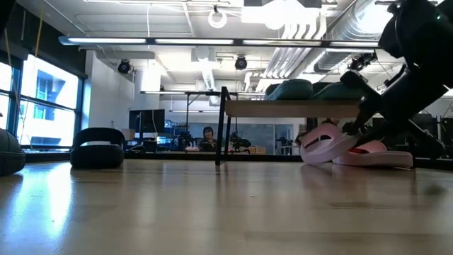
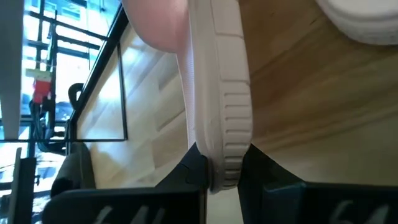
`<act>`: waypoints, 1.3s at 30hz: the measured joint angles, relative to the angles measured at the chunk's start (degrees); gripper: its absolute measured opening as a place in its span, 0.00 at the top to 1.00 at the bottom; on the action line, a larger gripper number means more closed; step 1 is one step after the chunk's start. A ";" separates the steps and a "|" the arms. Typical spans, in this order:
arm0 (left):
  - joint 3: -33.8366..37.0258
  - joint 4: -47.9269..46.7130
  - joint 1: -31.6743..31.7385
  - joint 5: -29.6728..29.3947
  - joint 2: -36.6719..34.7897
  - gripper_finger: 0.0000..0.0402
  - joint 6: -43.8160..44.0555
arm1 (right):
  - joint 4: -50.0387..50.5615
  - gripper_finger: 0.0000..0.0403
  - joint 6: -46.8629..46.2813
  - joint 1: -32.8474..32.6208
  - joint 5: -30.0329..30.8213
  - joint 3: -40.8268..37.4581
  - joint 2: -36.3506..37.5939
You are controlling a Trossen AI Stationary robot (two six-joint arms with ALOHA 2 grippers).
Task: Pick and place slides into the shelf
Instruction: Put the pink slides under the shelf
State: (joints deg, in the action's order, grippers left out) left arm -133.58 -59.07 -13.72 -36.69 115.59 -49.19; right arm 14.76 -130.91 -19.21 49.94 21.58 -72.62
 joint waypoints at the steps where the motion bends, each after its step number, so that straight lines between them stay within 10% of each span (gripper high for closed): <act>1: 0.00 0.00 0.37 0.72 0.00 0.78 0.00 | 0.03 0.95 0.04 0.36 -0.39 0.00 0.00; 24: 0.00 0.44 3.26 5.86 0.00 0.78 -1.86 | 6.29 0.95 0.48 6.07 -2.44 0.00 0.02; 39: 0.00 -8.97 3.36 12.19 0.00 0.78 -0.35 | -9.24 0.95 0.42 3.70 -2.24 0.00 0.02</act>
State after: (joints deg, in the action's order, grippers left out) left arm -133.58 -68.04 -10.35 -24.50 115.59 -49.54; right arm 5.52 -130.50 -15.52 47.71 21.58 -72.60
